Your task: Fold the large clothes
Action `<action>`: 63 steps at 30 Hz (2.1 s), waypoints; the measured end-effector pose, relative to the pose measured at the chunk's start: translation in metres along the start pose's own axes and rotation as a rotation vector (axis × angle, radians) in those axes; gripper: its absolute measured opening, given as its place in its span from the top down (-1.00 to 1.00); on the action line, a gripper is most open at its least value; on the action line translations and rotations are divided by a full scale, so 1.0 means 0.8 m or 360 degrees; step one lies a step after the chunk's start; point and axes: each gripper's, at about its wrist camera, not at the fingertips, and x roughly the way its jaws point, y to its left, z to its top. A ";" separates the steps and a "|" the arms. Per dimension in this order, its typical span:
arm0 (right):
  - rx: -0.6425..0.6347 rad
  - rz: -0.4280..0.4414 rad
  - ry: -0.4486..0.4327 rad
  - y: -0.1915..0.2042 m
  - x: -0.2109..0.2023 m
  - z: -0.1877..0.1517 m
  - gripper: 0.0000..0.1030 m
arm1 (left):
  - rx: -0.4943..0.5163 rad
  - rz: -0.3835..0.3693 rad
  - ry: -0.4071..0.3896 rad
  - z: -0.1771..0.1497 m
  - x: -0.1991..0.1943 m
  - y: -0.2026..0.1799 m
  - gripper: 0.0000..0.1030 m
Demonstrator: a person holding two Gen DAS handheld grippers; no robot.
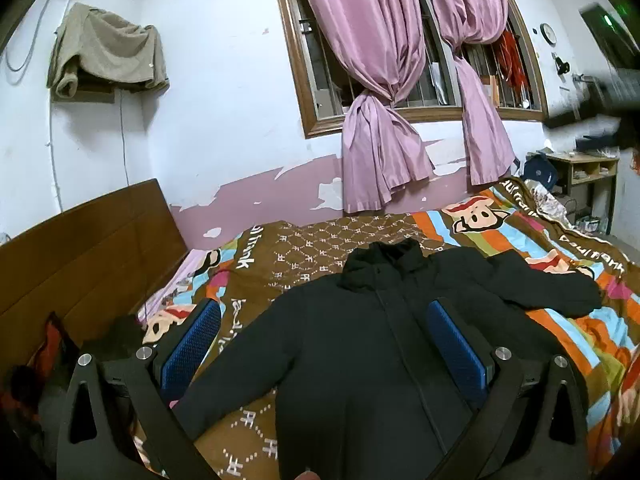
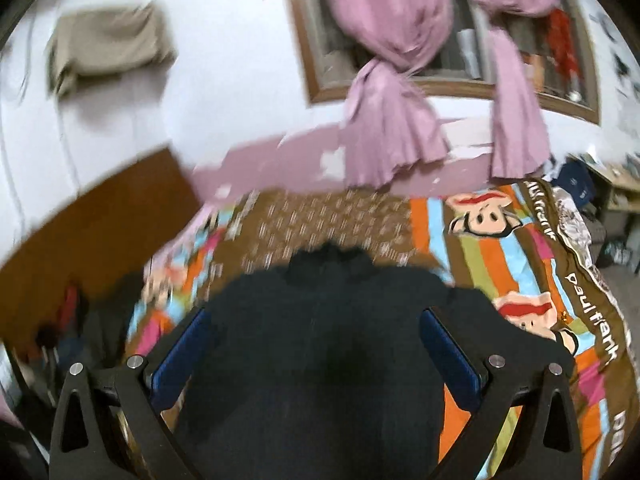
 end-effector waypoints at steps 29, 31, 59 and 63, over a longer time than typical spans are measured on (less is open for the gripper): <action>0.1205 -0.0813 0.0293 -0.531 0.163 -0.251 -1.00 | -0.0141 -0.0649 0.0434 -0.045 0.341 -0.247 -0.96; 0.1391 -0.0863 0.0403 -0.555 0.165 -0.283 -1.00 | -0.0130 -0.0651 0.0458 -0.052 0.357 -0.263 -0.96; 0.1670 -0.0605 -0.0016 -0.584 0.129 -0.303 0.83 | -0.0211 -0.0718 0.0824 -0.128 0.471 -0.293 -0.97; 0.1282 -0.0580 -0.0191 -0.519 0.117 -0.221 0.84 | -0.0351 -0.0794 0.0721 -0.127 0.455 -0.266 -0.96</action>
